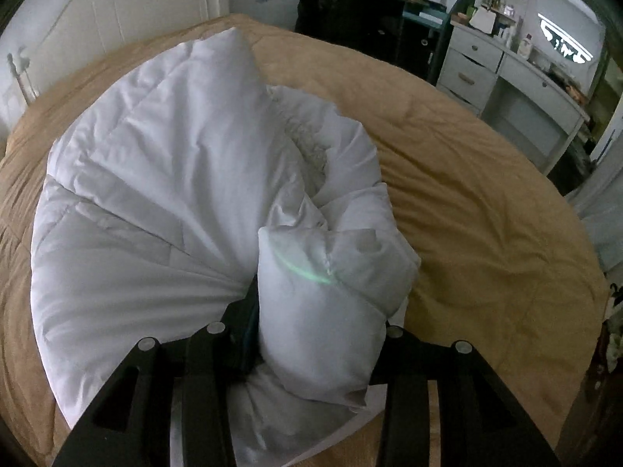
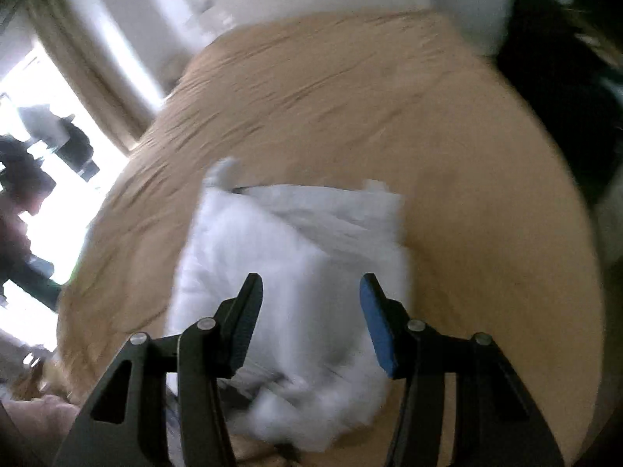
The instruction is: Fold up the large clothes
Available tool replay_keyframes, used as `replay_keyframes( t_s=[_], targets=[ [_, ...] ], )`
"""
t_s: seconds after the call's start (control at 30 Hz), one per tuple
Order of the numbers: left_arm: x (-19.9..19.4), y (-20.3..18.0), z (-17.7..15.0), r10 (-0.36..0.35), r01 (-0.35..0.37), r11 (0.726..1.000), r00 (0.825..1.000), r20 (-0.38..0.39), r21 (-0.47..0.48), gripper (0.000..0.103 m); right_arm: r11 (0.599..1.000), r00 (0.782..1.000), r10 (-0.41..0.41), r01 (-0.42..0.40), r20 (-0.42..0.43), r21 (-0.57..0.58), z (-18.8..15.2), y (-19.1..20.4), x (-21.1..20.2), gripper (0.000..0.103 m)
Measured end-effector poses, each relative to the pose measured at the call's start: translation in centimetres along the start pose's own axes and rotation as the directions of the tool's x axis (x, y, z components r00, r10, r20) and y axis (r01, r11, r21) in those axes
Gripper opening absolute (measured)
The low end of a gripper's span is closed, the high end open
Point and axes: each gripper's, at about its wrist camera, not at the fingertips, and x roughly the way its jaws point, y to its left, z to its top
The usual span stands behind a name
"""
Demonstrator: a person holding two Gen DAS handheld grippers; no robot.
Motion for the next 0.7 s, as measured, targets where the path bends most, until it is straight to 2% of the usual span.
replay_keyframes(
  t_s=[0.07, 0.13, 0.17, 0.2, 0.23, 0.27, 0.3, 0.33, 0.37, 0.5, 0.53, 0.6, 0.63, 0.67, 0.7],
  targets=[
    [-0.1, 0.3, 0.0, -0.007, 0.007, 1.000, 1.000, -0.001, -0.004, 0.039, 0.999, 0.995, 0.036, -0.035, -0.092, 0.017, 1.7, -0.1, 3.7, 0.054],
    [-0.2, 0.9, -0.3, -0.019, 0.019, 1.000, 1.000, -0.005, -0.008, 0.040, 0.999, 0.983, 0.014, -0.006, -0.182, 0.045, 4.0, -0.7, 8.4, 0.051],
    [-0.5, 1.9, -0.1, -0.029, 0.029, 1.000, 1.000, -0.008, -0.009, 0.042, 0.999, 0.977, -0.019, 0.029, -0.214, 0.043, 3.8, -1.4, 9.6, 0.046],
    [-0.5, 2.4, -0.2, -0.049, 0.049, 0.999, 0.999, -0.011, -0.003, 0.043, 0.996, 0.967, -0.054, 0.068, -0.250, 0.049, 3.3, -2.5, 10.9, 0.032],
    [-0.6, 3.0, -0.3, -0.080, 0.080, 0.997, 0.997, -0.016, 0.004, 0.043, 0.993, 0.959, -0.058, 0.084, -0.278, 0.080, 2.8, -3.8, 12.0, 0.023],
    [-1.0, 3.4, -0.1, -0.107, 0.107, 0.994, 0.994, -0.023, 0.005, 0.043, 0.987, 0.950, -0.040, 0.086, -0.311, 0.138, 1.8, -5.6, 13.0, 0.022],
    [-1.5, 4.0, 0.0, -0.145, 0.146, 0.989, 0.989, -0.037, 0.001, 0.043, 0.982, 0.945, -0.023, 0.083, -0.325, 0.172, 2.1, -5.8, 14.2, 0.018],
    [-2.1, 4.7, -0.1, -0.181, 0.180, 0.984, 0.982, -0.050, -0.009, 0.043, 0.978, 0.943, -0.011, 0.080, -0.334, 0.193, 1.5, -6.5, 14.6, 0.007],
    [-2.9, 5.8, -0.3, -0.217, 0.215, 0.976, 0.974, -0.068, -0.032, 0.043, 0.975, 0.939, -0.025, 0.098, -0.343, 0.198, 0.9, -7.0, 14.9, 0.000],
    [-7.5, 11.1, -0.7, -0.363, 0.344, 0.922, 0.927, -0.093, -0.175, 0.043, 0.971, 0.945, 0.009, 0.069, -0.326, 0.229, -0.7, -7.8, 15.0, 0.000],
    [-9.0, 12.7, -0.7, -0.407, 0.378, 0.897, 0.909, -0.091, -0.230, 0.043, 0.970, 0.946, 0.009, 0.070, -0.323, 0.233, -0.7, -7.9, 14.8, 0.000],
    [-11.6, 15.3, -0.6, -0.462, 0.430, 0.855, 0.885, -0.051, -0.289, 0.043, 0.969, 0.947, -0.002, 0.081, -0.322, 0.231, -0.9, -7.8, 14.8, 0.000],
    [-13.1, 16.8, -0.4, -0.459, 0.436, 0.849, 0.888, -0.008, -0.299, 0.043, 0.970, 0.947, -0.005, 0.083, -0.321, 0.229, -0.7, -7.6, 15.3, 0.000],
    [-14.5, 18.4, 0.0, -0.425, 0.416, 0.858, 0.905, 0.039, -0.302, 0.047, 0.970, 0.948, -0.006, 0.083, -0.317, 0.230, -0.8, -7.4, 15.1, 0.000],
    [-15.6, 20.0, 0.7, -0.364, 0.376, 0.878, 0.926, 0.096, -0.297, 0.057, 0.969, 0.950, -0.006, 0.083, -0.312, 0.233, -1.2, -7.2, 15.2, 0.000]
  ],
)
